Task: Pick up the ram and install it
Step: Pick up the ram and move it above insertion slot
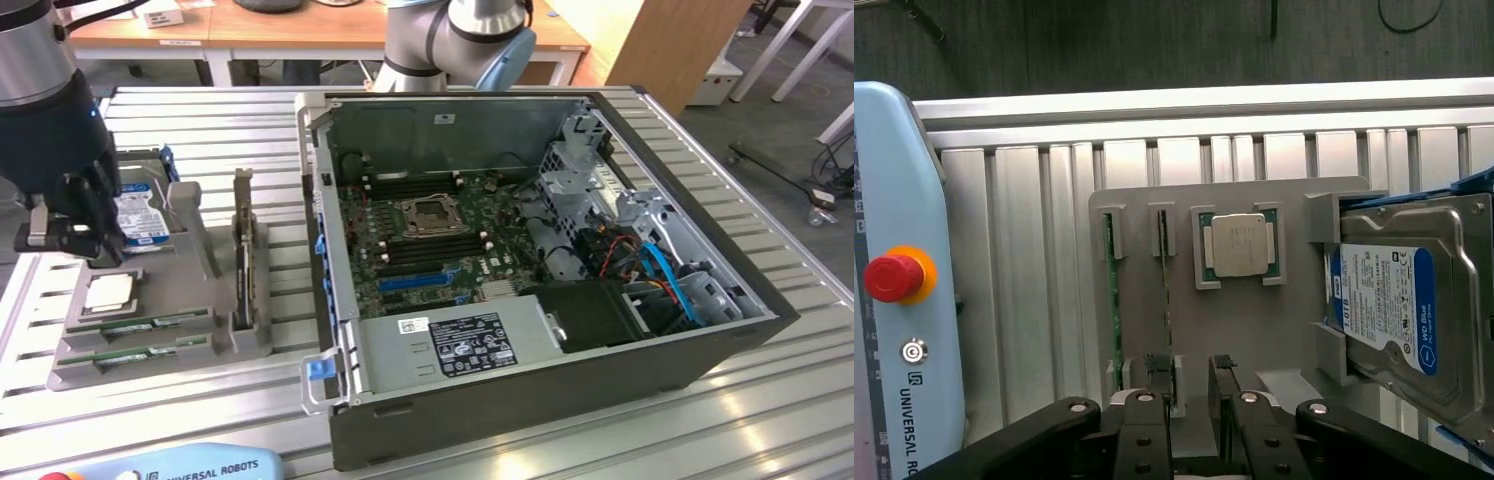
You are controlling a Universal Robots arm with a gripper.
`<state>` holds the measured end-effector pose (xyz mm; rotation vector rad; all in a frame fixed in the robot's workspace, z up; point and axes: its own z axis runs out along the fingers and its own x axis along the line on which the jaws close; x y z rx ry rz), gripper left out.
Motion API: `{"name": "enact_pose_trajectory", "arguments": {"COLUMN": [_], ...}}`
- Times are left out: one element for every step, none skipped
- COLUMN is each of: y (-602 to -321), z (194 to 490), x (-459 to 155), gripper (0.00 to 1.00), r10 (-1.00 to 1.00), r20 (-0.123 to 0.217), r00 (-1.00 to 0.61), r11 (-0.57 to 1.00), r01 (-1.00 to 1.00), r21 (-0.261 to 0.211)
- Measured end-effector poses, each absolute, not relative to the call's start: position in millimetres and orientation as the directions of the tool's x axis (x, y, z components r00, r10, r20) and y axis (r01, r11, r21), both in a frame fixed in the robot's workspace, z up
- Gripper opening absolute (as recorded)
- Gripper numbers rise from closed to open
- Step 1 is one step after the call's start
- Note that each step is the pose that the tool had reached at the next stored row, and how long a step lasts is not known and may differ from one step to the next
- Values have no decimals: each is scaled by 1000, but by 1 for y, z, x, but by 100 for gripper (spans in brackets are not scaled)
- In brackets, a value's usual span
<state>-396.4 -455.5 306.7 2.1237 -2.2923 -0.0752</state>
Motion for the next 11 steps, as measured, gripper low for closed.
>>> {"name": "enact_pose_trajectory", "arguments": {"y": [-456,-458,-459,-461,-462,-464,-465,-466,-467,-467,-469], "z": [307,307,307,307,307,307,307,307,307,307,307], "x": [-396,-397,-397,-397,-397,-397,-397,-397,-397,-397,-397], "gripper": [29,29,29,29,29,29,29,29,29,29,29], "r10": [-997,-997,-997,-997,-997,-997,-997,-997,-997,-997,-997], "r20": [-21,-21,-21,-21,-21,-21,-21,-21,-21,-21,-21], "r00": [-77,-77,-77,-77,-77,-77,-77,-77,-77,-77,-77], "r11": [76,76,76,76,76,76,76,76,76,76,76], "r01": [-996,-996,-996,-996,-996,-996,-996,-996,-996,-996,-996], "r21": [46,46,46,46,46,46,46,46,46,46,46]}}
